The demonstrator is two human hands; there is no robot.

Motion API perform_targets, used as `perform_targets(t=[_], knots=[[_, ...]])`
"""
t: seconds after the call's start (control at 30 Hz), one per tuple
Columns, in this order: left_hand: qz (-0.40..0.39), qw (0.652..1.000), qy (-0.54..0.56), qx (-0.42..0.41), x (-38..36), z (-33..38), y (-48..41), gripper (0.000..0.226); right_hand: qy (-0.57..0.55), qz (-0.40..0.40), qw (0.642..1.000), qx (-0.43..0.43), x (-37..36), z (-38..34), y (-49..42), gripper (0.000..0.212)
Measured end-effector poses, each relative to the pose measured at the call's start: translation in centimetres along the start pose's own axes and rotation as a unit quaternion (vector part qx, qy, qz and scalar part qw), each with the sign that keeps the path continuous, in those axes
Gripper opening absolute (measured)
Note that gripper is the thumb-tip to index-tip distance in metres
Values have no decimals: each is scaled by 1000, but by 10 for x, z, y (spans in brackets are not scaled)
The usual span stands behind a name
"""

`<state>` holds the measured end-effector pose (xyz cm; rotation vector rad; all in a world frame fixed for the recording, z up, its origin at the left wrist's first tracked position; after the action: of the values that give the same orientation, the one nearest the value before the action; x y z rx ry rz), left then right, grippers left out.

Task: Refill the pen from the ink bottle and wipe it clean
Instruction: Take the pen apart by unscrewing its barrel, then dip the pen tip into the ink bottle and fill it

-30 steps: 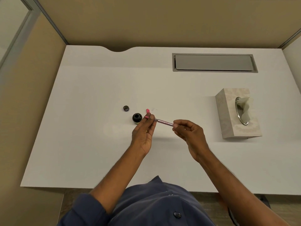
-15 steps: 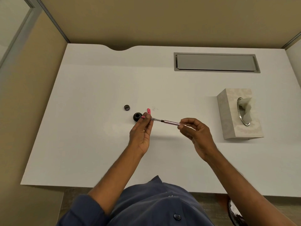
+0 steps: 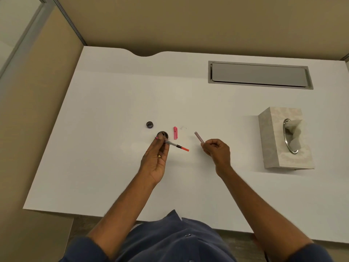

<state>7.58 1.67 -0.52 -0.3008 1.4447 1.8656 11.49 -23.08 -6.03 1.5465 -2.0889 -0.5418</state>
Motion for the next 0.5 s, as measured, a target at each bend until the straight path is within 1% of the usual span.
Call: perform_targets(t=[0.07, 0.13, 0.27, 0.33, 0.43, 0.5], knots=[[1, 1000, -4, -1, 2, 3, 0, 9, 66, 39, 996, 39, -8, -3, -8, 12], [1, 1000, -10, -3, 2, 6, -1, 7, 105, 60, 990, 75, -16, -6, -13, 11], [4, 1000, -29, -9, 6, 10, -2, 10, 185, 72, 976, 86, -27, -1, -24, 9], [8, 999, -38, -7, 8, 10, -3, 8, 224, 74, 967, 101, -30, -1, -27, 12], [21, 999, -40, -1, 12, 9, -5, 8, 243, 71, 959, 124, -33, -6, -26, 21], [27, 999, -34, 2, 13, 6, -7, 9, 225, 80, 961, 138, -31, -13, -18, 23]])
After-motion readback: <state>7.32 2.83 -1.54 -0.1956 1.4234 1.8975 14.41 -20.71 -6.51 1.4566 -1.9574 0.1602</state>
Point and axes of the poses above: each hand's wrist, its own y-axis away from the middle knuckle, its own x-axis out of the back of the hand, z = x × y, the point moved 9 cm from there along -y, towards the middle knuckle, and after that the axes turned 1 degree about -x, right-handed, at the moved point
